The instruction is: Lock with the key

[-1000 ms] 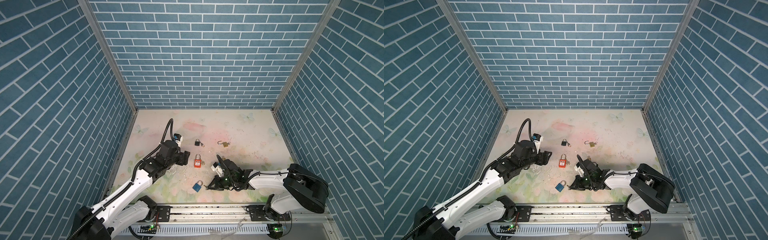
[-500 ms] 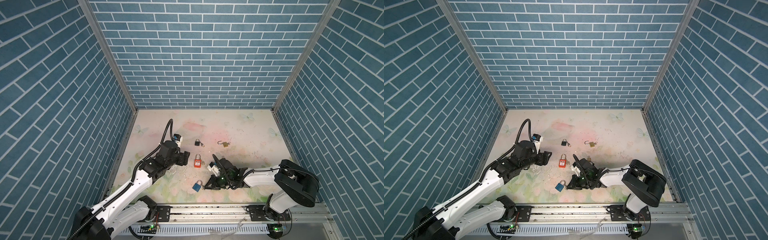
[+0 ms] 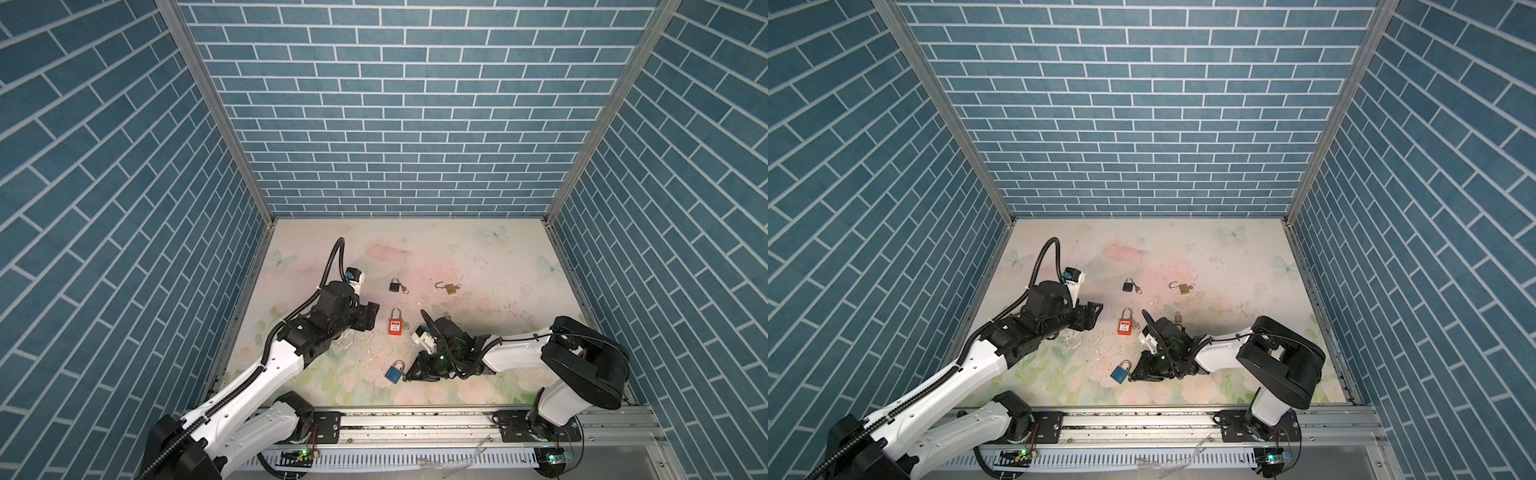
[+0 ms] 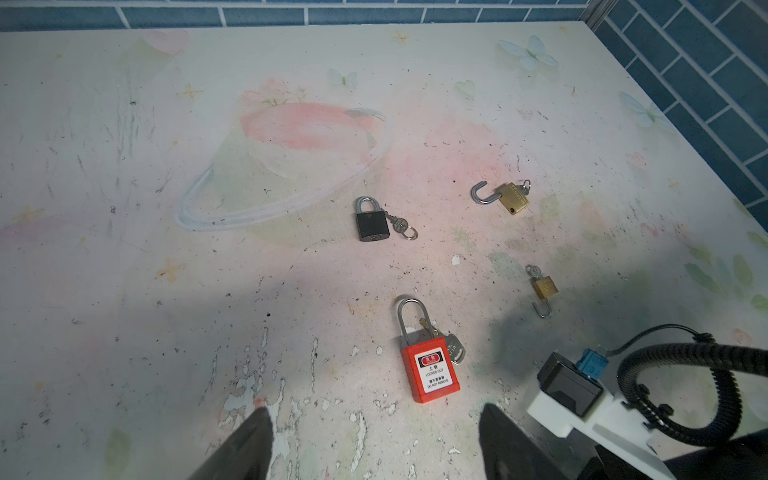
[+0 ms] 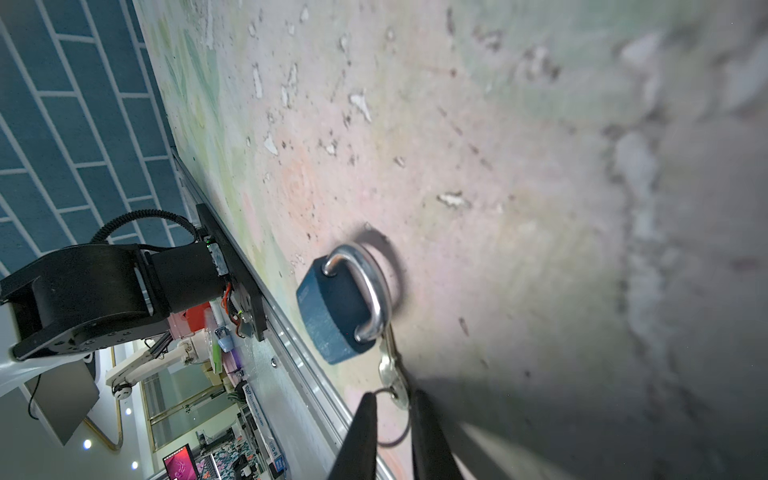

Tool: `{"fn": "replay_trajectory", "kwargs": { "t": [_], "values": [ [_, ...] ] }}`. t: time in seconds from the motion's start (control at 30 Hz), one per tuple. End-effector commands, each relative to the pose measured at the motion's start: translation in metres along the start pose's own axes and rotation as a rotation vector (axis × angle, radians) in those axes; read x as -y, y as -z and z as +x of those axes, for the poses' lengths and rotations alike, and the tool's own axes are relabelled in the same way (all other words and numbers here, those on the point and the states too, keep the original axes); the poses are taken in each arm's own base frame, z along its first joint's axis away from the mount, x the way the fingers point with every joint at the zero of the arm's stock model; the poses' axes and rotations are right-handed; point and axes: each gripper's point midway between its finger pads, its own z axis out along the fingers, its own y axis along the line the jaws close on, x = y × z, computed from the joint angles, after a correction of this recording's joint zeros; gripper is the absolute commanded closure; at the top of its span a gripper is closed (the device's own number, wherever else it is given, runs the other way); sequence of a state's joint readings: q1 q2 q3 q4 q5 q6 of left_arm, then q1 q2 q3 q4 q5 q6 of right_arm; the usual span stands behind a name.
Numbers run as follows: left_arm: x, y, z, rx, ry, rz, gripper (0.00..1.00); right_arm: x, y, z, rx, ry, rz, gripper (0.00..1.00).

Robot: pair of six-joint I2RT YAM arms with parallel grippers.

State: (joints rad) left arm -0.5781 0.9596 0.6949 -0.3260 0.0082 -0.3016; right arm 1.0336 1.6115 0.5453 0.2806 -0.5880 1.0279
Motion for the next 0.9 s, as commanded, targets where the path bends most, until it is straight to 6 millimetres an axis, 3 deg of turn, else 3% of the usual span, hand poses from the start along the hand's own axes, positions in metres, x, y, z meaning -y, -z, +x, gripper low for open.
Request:
{"fn": "replay_trajectory", "kwargs": {
  "t": [0.0, 0.63, 0.87],
  "values": [
    [-0.004, 0.002, 0.001, 0.004, -0.002, -0.008, 0.21, 0.0, -0.004, 0.0, -0.01, 0.0, 0.011, 0.81],
    [-0.006, 0.005, 0.0, 0.013, 0.008, -0.012, 0.21, -0.004, -0.006, -0.008, -0.004, 0.03, 0.031, 0.78],
    [-0.005, 0.009, -0.006, 0.028, 0.012, -0.013, 0.2, -0.012, 0.016, -0.024, 0.054, 0.086, 0.071, 0.7]
  ]
}}
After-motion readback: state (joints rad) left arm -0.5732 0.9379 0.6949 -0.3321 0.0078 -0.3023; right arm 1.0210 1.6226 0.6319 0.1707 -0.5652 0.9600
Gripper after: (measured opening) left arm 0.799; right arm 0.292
